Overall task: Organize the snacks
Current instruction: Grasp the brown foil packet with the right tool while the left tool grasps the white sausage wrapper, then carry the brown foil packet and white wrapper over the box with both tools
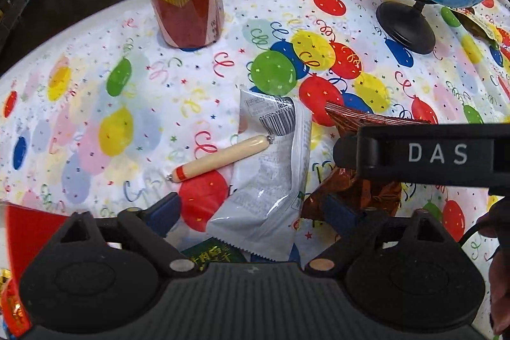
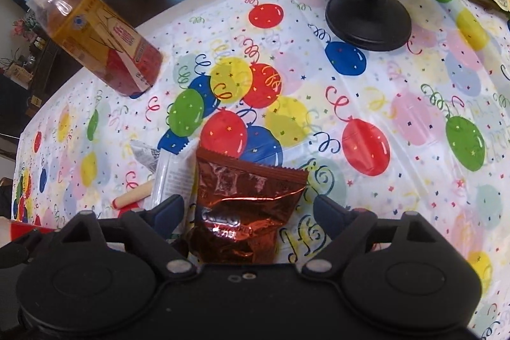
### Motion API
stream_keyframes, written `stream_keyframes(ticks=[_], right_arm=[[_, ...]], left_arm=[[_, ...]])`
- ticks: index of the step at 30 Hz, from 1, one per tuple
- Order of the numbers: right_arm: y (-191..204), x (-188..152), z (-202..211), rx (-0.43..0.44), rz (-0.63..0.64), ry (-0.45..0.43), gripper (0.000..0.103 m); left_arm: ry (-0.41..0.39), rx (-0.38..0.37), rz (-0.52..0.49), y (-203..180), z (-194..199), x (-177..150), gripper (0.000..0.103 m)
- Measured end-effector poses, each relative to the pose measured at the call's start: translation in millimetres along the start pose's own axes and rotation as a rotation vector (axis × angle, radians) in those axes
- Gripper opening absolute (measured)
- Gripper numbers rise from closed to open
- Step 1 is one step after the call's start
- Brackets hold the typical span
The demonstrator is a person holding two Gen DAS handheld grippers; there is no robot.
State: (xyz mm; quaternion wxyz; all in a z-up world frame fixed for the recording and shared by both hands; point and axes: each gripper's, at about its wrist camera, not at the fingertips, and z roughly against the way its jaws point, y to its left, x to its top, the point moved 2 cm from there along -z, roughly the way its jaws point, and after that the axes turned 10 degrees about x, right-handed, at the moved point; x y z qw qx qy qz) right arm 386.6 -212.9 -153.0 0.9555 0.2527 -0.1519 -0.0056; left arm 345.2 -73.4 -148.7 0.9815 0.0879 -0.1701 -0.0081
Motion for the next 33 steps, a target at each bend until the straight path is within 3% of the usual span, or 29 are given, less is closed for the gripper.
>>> stream_keyframes(ticks=[3,4,5,8,22,27,33], right_arm=[[-2,1,-3,0.002,-0.005,0.002,0.078],[-4,1,-3,0.004,-0.009,-0.001,0.077],[-5,1,-3,0.011,-0.011,-0.003,0.073],[-8,0,-5,0.029,-0.02,0.002,0.058],[-33,-22,28,0.028,-0.003,-0.009,0.051],[-40,-43,51,0.026,0.019,-0.007,0.051],[-39,-70,83,0.032,0.046,-0.004,0.051]], left_arm=[[0.009,-0.009,0.01,2,-5,0,0.081],[0.004,-0.015,0.016,2,-5,0,0.073],[0.003,-0.024,0.023,3,-5,0,0.067],[-0.001,-0.052,0.03,4,-4,-1,0.059],[0.01,-0.084,0.036,1,13,-17,0.045],[0.063,-0.168,0.104,7,26,-35,0.044],[0.041,-0.197,0.095,4,56,-62,0.044]])
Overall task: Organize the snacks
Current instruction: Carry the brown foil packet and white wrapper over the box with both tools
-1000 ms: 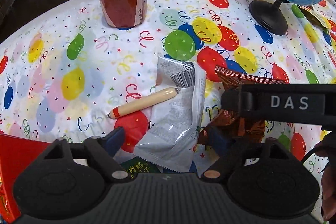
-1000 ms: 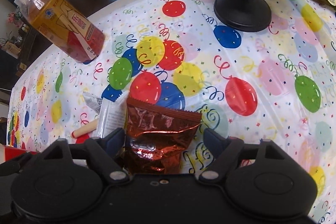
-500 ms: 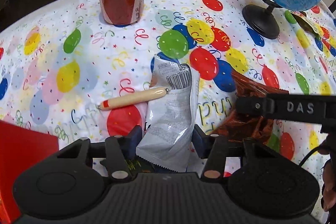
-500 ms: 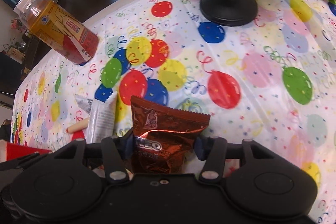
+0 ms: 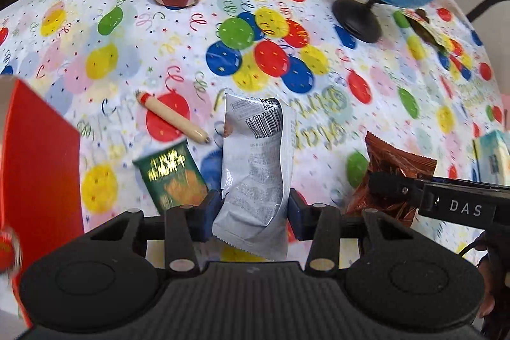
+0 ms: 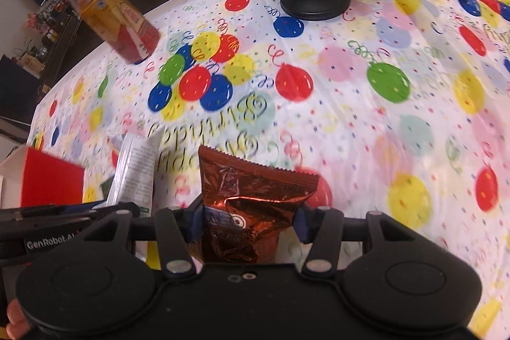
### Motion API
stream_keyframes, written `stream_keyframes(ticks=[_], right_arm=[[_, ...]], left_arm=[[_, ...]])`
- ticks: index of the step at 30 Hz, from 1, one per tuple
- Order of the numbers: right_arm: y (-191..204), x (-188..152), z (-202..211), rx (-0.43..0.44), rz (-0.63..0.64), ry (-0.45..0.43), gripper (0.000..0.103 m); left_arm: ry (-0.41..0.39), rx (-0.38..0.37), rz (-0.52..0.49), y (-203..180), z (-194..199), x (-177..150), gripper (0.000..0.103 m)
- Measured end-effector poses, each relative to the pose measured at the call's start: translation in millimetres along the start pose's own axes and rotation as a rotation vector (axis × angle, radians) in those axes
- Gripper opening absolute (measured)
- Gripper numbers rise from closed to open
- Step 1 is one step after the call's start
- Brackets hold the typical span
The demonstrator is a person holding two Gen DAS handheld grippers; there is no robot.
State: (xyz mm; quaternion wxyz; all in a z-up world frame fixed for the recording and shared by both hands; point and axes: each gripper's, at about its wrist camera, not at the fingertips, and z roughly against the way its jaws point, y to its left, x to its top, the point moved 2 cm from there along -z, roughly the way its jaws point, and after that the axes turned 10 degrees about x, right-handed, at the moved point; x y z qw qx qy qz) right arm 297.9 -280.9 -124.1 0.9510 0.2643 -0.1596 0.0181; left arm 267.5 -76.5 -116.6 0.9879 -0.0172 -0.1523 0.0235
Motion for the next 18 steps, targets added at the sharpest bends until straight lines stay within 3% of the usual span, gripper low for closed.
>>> stream_keyframes(ticks=[9,18], right_arm=[[22,-36,49,0.011,0.066,-0.011,0.051],[70,-57,82,0.013,0.156,-0.033,0.051]], left_arm=[[-0.054,0.028,-0.026,-3,54,-40,0.044],[-0.112,0.045,-0.03,16,104,-63,0.044]])
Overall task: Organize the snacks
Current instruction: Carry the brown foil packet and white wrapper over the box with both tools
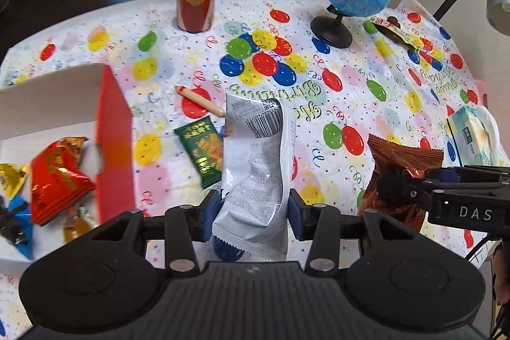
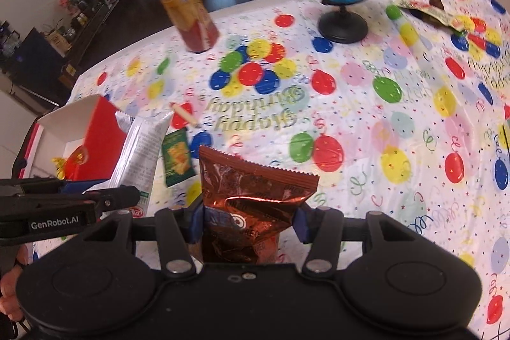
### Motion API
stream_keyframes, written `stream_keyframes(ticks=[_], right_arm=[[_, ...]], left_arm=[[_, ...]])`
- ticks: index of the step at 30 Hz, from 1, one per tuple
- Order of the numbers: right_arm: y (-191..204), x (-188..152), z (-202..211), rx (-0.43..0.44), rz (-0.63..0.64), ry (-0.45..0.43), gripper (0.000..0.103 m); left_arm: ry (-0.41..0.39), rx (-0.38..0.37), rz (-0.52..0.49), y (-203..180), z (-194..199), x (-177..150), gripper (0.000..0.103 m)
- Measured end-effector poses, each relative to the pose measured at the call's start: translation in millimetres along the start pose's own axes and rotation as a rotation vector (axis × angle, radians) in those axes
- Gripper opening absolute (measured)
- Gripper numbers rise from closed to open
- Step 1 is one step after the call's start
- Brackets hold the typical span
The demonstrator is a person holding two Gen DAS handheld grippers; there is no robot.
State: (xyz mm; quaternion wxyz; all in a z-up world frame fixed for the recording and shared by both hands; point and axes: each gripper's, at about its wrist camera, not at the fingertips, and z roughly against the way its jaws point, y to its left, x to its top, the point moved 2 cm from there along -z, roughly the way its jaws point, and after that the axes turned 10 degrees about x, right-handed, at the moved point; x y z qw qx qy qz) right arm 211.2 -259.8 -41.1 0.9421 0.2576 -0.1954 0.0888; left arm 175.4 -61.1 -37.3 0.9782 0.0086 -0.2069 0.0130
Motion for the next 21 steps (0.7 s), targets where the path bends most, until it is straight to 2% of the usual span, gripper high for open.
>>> stream_keyframes(ticks=[9,21], right_arm=[[73,-2,4,0.029,0.101,-0.001,0.051],[172,6,-23,0.061,0.205,0.001,0.051]], left_arm=[[-0.043,0.028,0.004,44,40,-12,0.044],[-0.092,0.066,0.076,141,71,-22,0.044]])
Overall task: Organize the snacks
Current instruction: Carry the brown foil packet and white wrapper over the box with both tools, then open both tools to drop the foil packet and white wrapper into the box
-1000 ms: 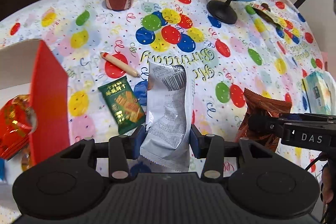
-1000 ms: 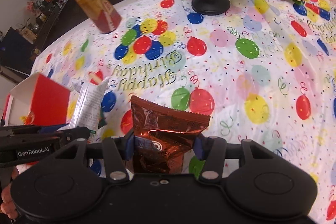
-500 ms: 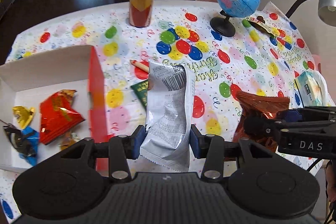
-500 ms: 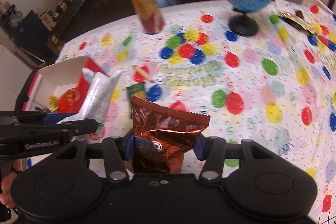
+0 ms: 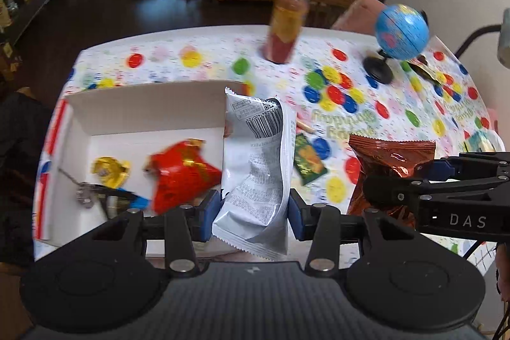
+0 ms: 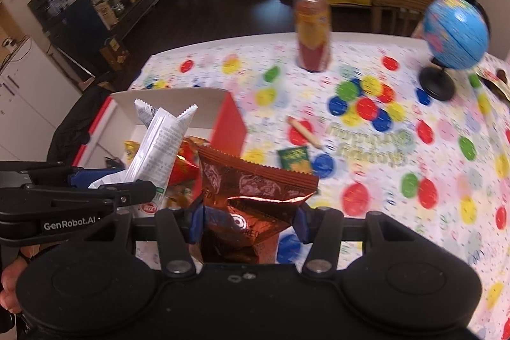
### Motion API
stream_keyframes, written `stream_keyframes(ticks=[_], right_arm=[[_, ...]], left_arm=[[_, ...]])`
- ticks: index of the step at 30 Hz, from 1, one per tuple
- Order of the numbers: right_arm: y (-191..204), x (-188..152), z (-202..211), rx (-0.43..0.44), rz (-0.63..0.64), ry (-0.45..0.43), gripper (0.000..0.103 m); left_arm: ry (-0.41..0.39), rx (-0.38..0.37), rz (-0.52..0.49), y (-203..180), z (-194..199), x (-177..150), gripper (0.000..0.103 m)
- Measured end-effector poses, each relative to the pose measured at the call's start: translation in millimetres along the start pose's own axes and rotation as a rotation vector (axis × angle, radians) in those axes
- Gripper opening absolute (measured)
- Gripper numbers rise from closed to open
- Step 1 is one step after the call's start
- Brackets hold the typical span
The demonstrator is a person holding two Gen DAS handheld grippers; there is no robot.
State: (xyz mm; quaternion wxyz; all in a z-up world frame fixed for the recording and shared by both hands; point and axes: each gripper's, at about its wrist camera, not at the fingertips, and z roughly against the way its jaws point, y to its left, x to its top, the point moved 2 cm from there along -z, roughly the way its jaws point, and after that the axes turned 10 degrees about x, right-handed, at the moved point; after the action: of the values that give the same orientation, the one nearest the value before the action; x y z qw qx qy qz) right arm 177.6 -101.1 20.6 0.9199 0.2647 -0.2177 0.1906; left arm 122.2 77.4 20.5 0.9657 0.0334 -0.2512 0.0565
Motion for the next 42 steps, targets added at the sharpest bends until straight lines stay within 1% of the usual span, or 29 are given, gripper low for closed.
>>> stream_keyframes(ticks=[4,12,17,22,25,28,31,35,42], right_arm=[[29,9,-14,0.011,0.026,0.0,0.051],[75,23,-50,0.023,0.062,0.015,0.051],[95,27,-77,0.013,0.078,0.039,0.051],[106,29,-105,-0.005,0.084,0.067,0.051],[110,27,-123,-0.022,0.104,0.08,0.051],[112,21,-142,-0.029,0.107,0.122,0.051],[114,15,-155,-0.054,0.128,0.142,0.051],[113,13,-164,-0.065,0.118,0.156,0.051],[111,8,-176,-0.077,0.098,0.176,0.052]], left_arm=[[-0.013,0.02,0.022,32,3,2,0.044],[-0.01,0.066,0.049,92,-3,2,0.044],[0.005,0.103,0.059,125,-17,4,0.044],[0.034,0.143,0.059,150,-38,7,0.044],[0.032,0.182,0.029,158,-51,9,0.044],[0.04,0.22,0.016,163,-68,14,0.044],[0.058,0.214,0.0,165,-80,17,0.044],[0.084,0.198,-0.03,161,-93,14,0.044],[0.139,0.206,-0.06,152,-116,7,0.044]])
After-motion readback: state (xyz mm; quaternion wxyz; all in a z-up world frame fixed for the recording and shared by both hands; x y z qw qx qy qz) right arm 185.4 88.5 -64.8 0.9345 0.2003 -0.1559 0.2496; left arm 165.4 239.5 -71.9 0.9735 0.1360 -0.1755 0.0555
